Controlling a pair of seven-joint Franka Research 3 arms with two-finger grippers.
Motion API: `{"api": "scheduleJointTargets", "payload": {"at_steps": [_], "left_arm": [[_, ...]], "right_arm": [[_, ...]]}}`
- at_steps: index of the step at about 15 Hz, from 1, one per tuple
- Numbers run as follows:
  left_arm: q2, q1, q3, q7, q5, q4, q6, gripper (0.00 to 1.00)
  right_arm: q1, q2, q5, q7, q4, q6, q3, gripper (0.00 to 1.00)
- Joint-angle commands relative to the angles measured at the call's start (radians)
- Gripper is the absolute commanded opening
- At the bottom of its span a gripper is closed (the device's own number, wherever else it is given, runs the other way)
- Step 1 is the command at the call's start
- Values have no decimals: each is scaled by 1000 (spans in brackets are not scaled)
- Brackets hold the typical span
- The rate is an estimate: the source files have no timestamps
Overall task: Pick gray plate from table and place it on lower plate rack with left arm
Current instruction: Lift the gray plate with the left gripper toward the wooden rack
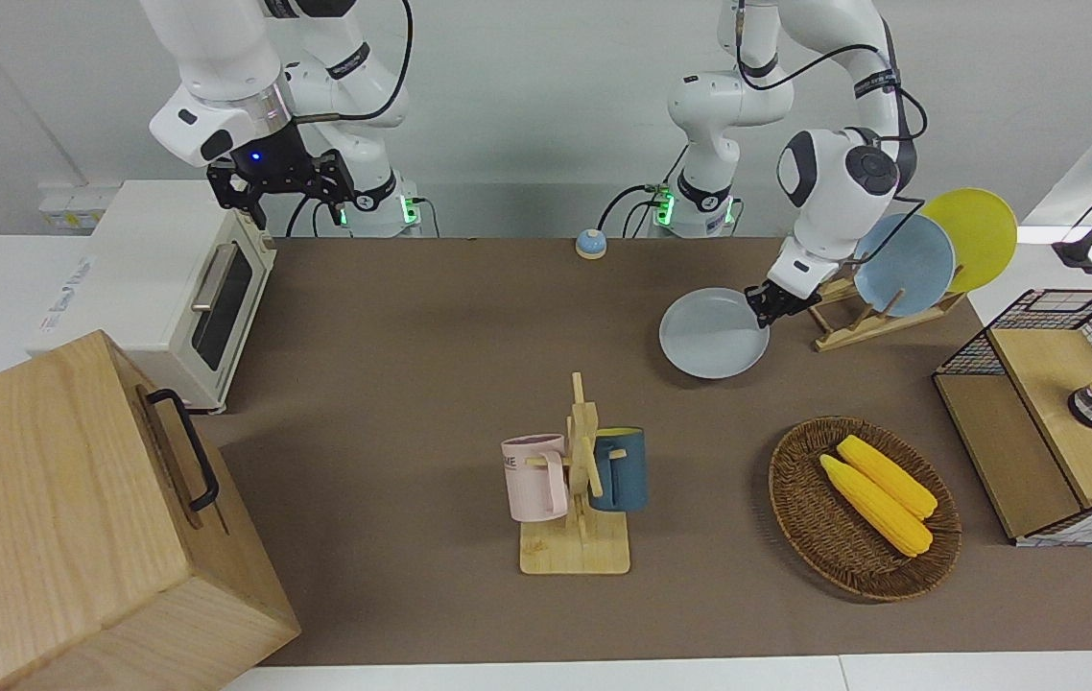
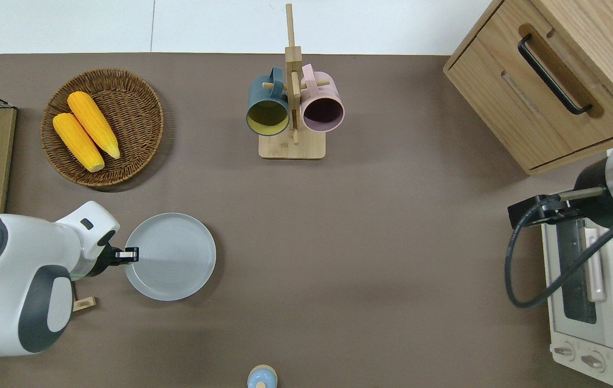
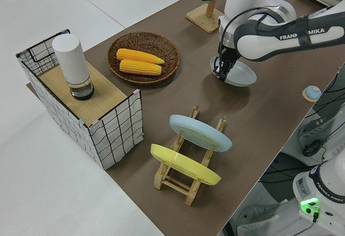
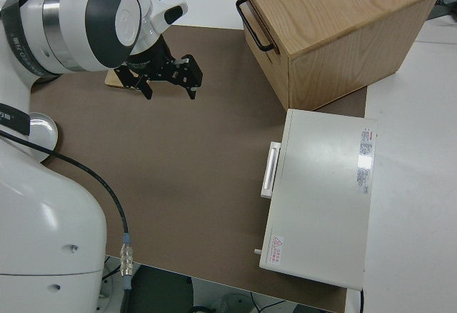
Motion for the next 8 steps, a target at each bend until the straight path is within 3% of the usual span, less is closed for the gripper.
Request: {"api": "scheduleJointTargets", "payload": {"at_steps": [1, 8], "left_arm": [[0, 0, 7, -12, -1, 142, -185, 0], [0, 3, 12, -17, -1, 335, -415, 0]], "right_arm": [[-23, -4, -6, 12, 7, -11, 20, 983], [-23, -2, -6, 12, 7, -11, 21, 983]]}}
